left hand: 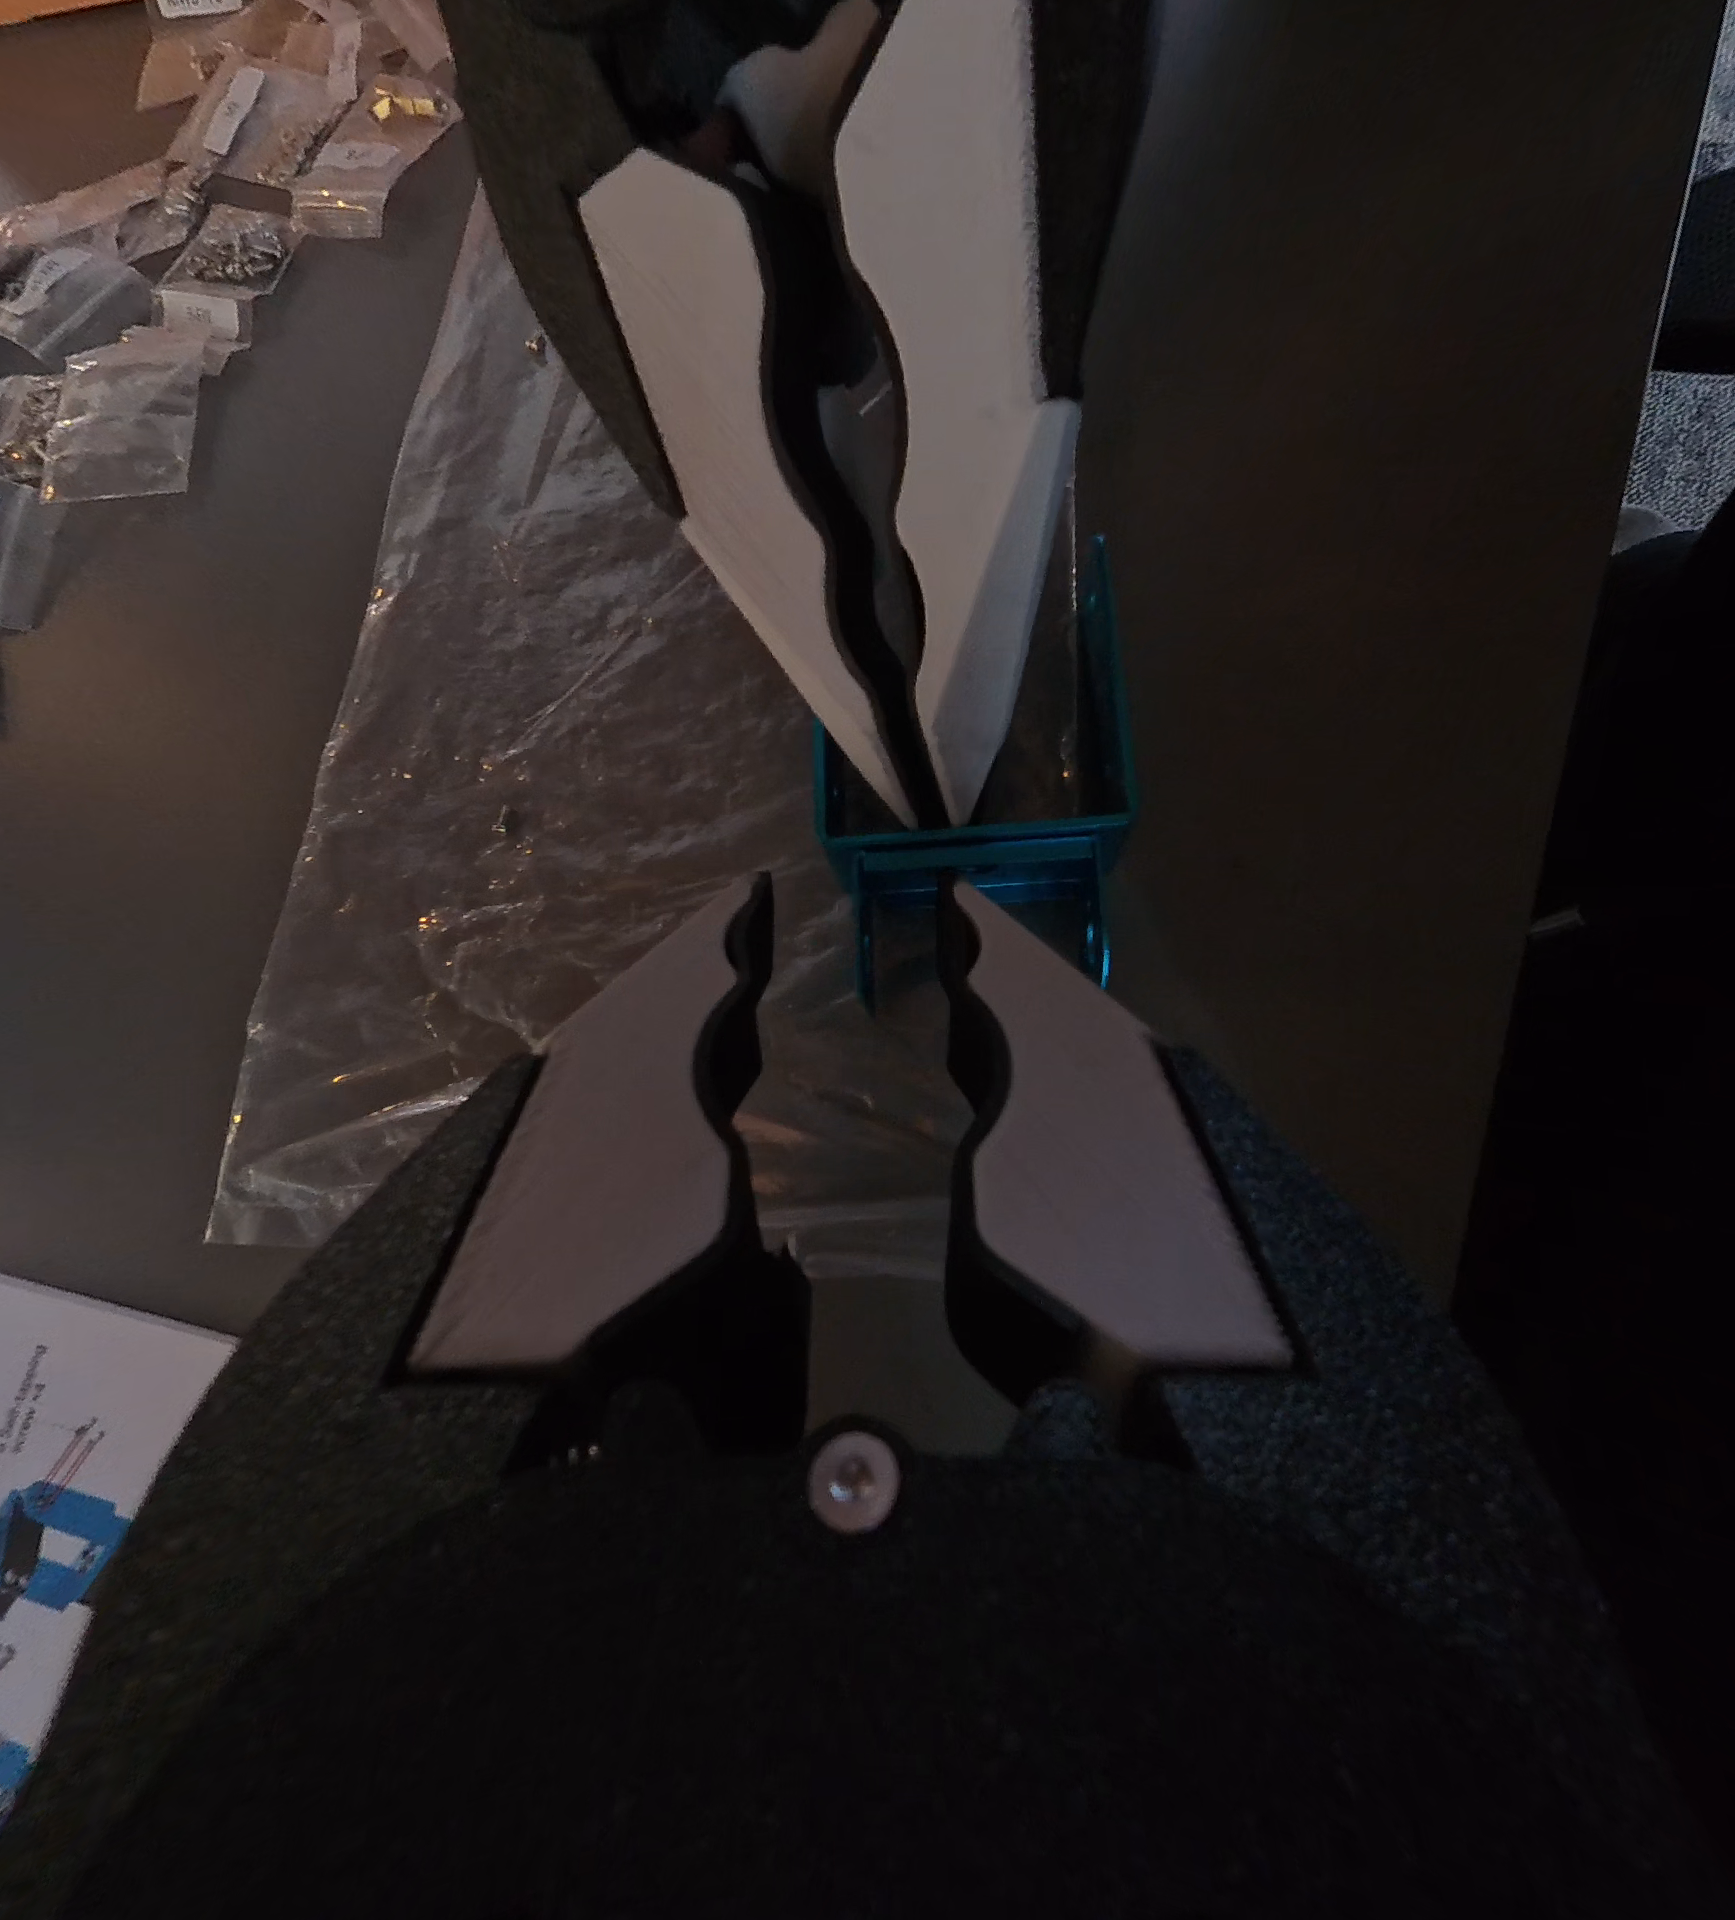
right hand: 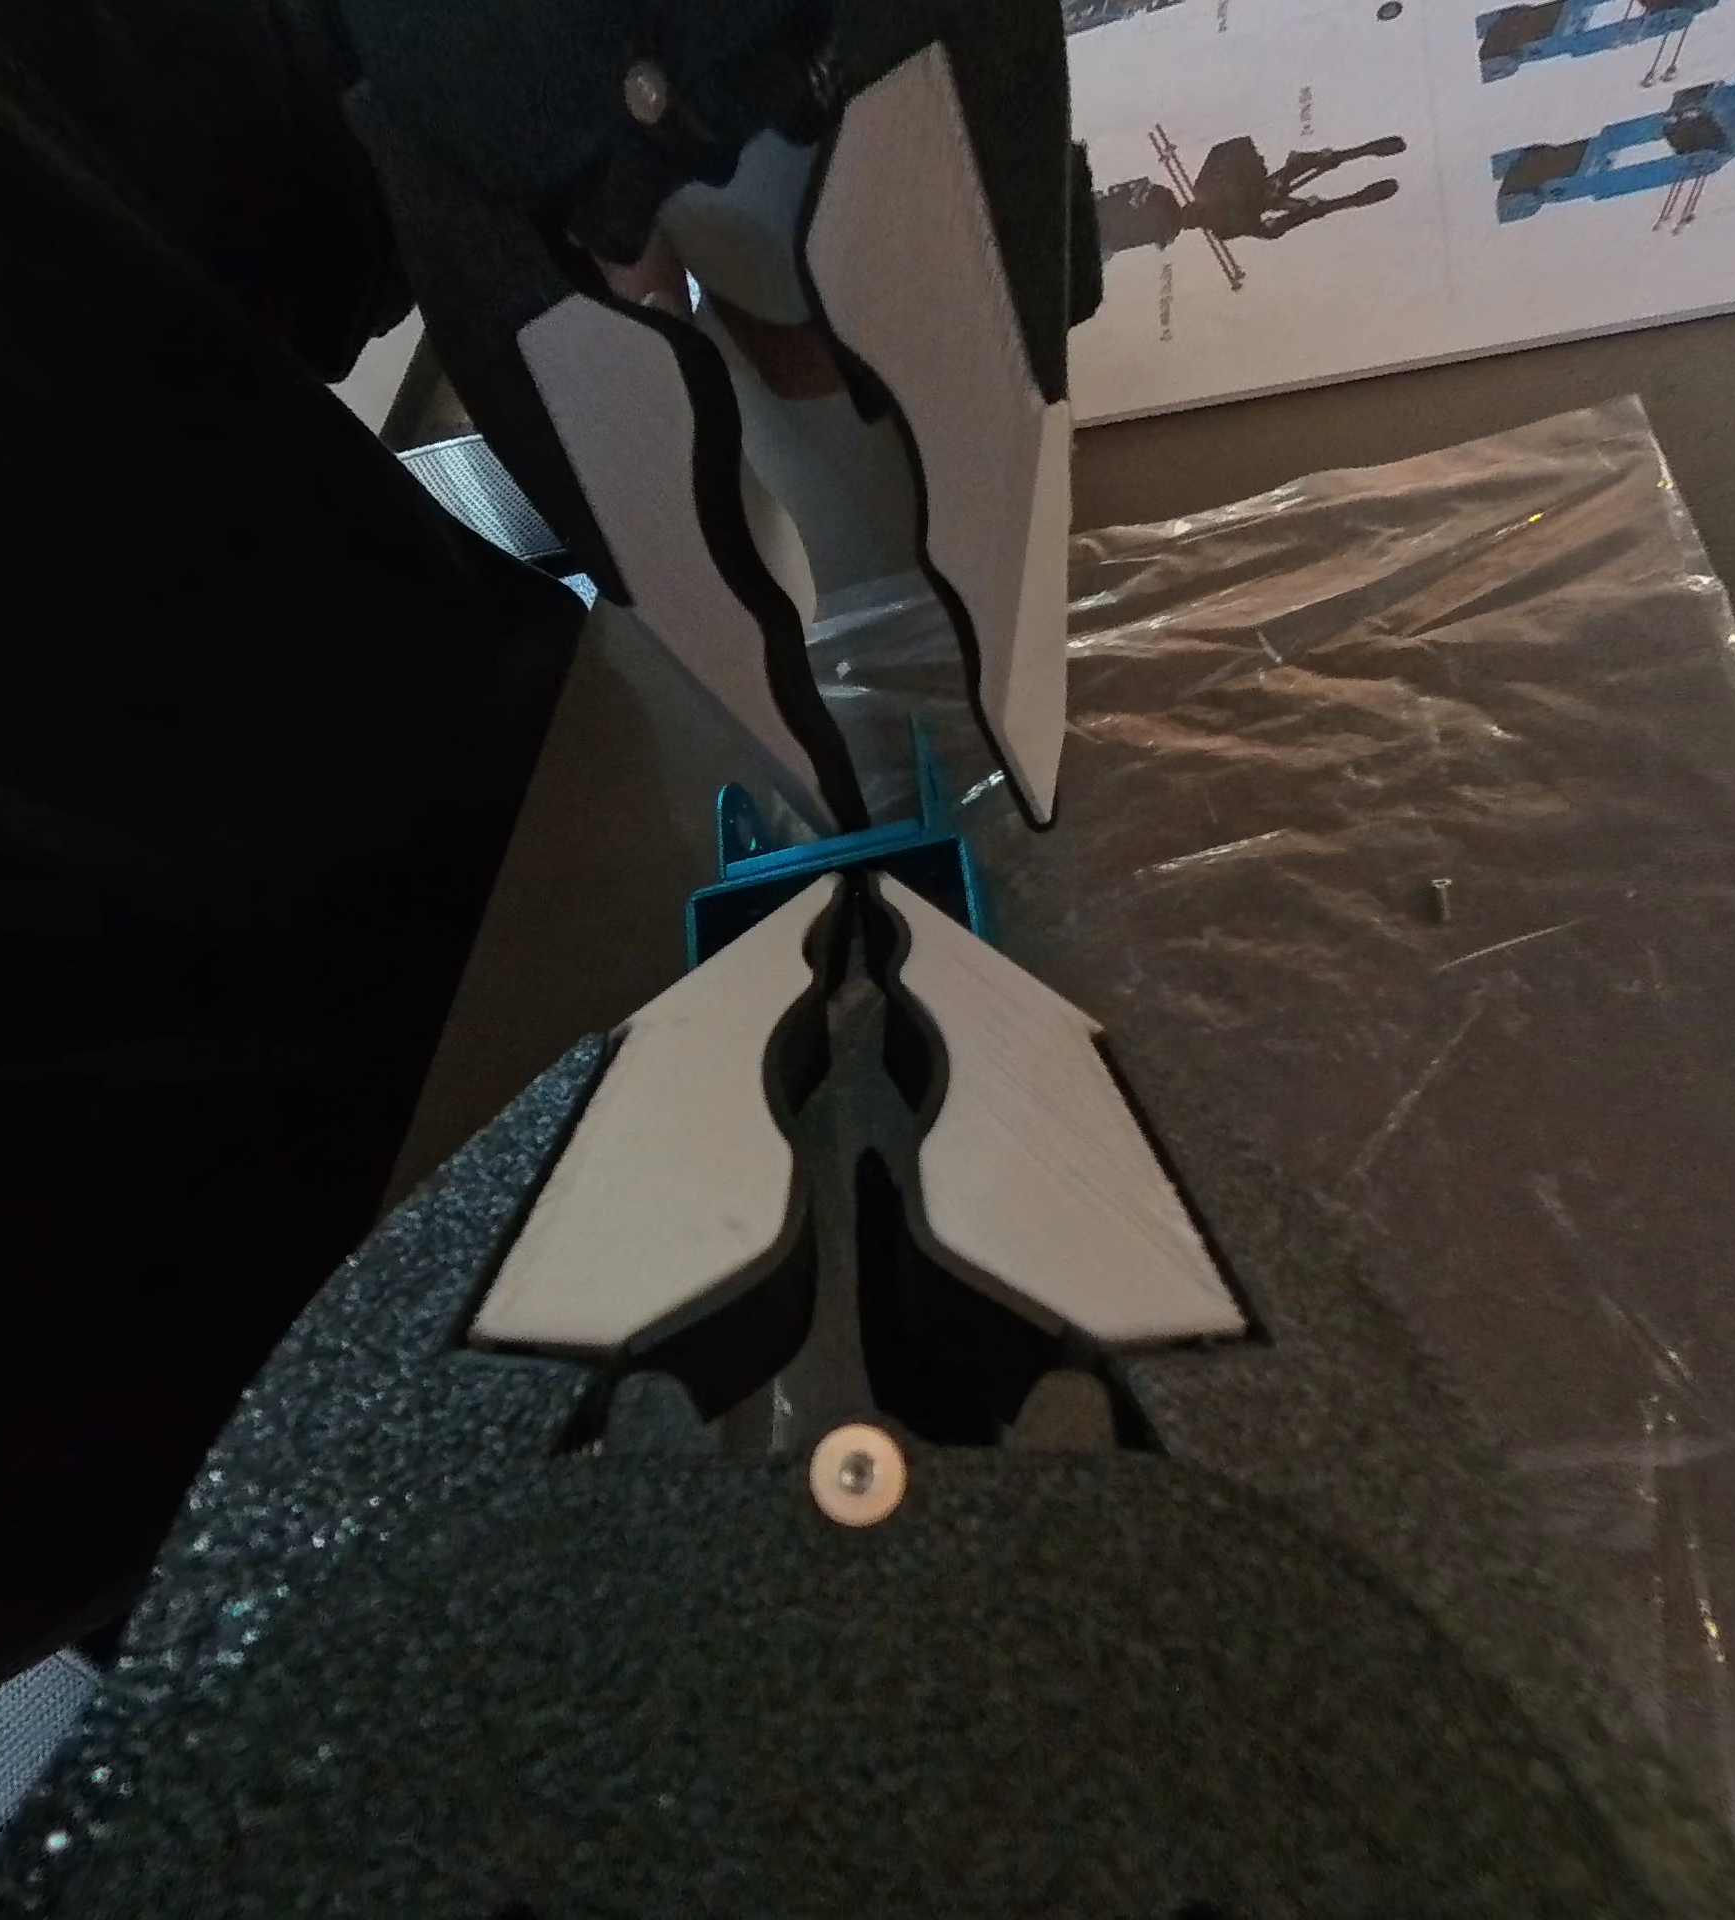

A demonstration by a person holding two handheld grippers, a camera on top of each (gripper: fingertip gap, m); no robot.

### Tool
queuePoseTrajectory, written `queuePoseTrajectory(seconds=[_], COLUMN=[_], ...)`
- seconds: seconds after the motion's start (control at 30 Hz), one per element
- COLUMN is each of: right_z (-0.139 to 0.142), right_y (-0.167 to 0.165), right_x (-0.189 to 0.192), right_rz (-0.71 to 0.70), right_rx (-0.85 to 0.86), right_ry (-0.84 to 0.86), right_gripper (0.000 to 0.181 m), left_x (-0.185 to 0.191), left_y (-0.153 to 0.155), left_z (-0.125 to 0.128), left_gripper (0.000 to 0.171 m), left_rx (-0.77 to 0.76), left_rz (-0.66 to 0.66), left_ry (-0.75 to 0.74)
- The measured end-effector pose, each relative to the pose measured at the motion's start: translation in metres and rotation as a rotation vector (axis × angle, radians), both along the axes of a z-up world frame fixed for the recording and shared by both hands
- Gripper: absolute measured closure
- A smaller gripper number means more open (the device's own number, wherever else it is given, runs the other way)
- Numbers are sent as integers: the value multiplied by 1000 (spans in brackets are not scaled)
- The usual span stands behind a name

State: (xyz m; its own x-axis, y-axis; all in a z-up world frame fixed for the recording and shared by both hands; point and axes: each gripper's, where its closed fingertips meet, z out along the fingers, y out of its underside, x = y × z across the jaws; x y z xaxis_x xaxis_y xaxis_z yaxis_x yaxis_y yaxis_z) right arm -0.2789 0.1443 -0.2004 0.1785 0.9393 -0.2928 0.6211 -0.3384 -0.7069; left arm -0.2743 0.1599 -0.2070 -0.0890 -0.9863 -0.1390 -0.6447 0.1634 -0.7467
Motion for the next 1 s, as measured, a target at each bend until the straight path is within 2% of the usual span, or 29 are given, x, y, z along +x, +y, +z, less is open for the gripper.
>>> queuePoseTrajectory(seconds=[1.0], right_z=[-1], right_y=[-6], right_x=[2], right_rz=[20], right_rx=[-36], right_ry=[-1], right_gripper=[172], left_x=[1], left_y=[-2], left_z=[-1], left_gripper=[141], left_rx=[9], left_rz=[-4], left_ry=[-1])
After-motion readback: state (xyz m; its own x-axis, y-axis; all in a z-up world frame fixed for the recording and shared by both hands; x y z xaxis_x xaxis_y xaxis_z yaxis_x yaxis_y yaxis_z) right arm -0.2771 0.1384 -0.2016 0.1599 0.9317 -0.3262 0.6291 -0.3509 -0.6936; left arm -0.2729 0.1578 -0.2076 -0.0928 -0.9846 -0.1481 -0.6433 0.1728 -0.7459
